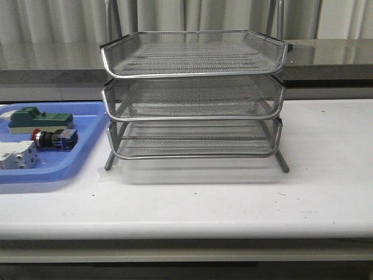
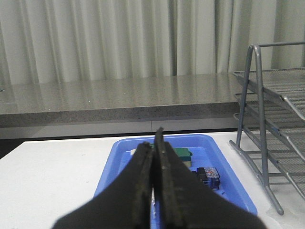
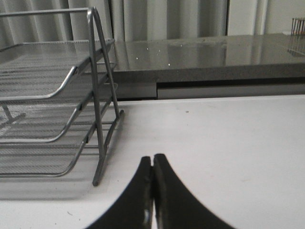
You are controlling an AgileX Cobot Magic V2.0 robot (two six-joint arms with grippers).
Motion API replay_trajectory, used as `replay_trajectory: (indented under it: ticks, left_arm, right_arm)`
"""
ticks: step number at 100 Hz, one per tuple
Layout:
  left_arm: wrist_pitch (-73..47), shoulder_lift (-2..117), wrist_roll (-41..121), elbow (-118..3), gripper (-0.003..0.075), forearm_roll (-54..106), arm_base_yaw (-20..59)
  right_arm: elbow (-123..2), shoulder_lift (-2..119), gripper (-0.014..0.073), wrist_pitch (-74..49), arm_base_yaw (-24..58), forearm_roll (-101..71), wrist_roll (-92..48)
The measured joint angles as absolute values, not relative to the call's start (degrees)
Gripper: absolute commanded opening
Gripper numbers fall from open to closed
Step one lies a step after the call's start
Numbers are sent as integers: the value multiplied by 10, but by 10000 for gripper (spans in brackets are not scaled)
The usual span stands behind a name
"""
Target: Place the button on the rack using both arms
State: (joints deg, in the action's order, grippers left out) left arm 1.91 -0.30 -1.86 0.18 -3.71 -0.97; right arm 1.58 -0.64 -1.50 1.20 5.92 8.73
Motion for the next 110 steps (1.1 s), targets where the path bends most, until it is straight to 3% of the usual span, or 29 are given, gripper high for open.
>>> replay_trajectory:
  ticks: [33, 76, 110]
  left_arm:
    - [19, -3, -19, 2, -20, -37, -10]
    - [19, -3, -19, 2, -20, -37, -10]
    - [19, -3, -19, 2, -20, -37, -10]
  right_arm:
    - [-97, 17, -60, -118, 12, 31, 87]
    - [-382, 270, -60, -454, 12, 8, 87]
    - [-397, 359, -37, -466, 12, -137, 87]
